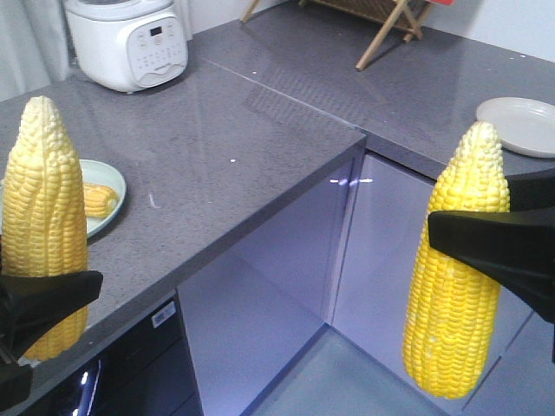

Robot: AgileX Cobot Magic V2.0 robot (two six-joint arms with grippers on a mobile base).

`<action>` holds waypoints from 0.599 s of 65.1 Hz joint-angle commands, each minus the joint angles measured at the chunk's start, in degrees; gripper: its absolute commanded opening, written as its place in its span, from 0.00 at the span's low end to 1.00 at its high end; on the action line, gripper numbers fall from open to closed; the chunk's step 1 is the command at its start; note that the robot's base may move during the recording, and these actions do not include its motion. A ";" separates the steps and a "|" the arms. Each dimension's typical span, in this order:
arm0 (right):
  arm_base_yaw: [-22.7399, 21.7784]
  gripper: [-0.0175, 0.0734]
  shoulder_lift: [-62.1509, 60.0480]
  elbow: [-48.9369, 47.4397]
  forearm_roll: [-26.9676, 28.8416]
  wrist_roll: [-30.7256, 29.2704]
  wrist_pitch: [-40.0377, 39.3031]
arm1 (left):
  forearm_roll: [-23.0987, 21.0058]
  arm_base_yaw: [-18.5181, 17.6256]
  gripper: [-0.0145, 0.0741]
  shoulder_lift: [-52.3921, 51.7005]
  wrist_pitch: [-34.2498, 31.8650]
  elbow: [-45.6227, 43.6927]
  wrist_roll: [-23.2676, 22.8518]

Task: Distribute corn equally
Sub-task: 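Turn the base away from the pot while holding both cobs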

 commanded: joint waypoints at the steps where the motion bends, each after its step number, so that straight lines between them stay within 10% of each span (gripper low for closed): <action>1: -0.39 0.44 -0.25 -1.32 1.90 -0.48 -3.04 | -1.59 -0.23 0.48 -0.20 -3.58 -1.27 0.09; 39: -0.39 0.44 -0.25 -1.32 1.90 -0.48 -3.04 | -1.59 -0.23 0.48 -0.20 -3.58 -1.27 0.09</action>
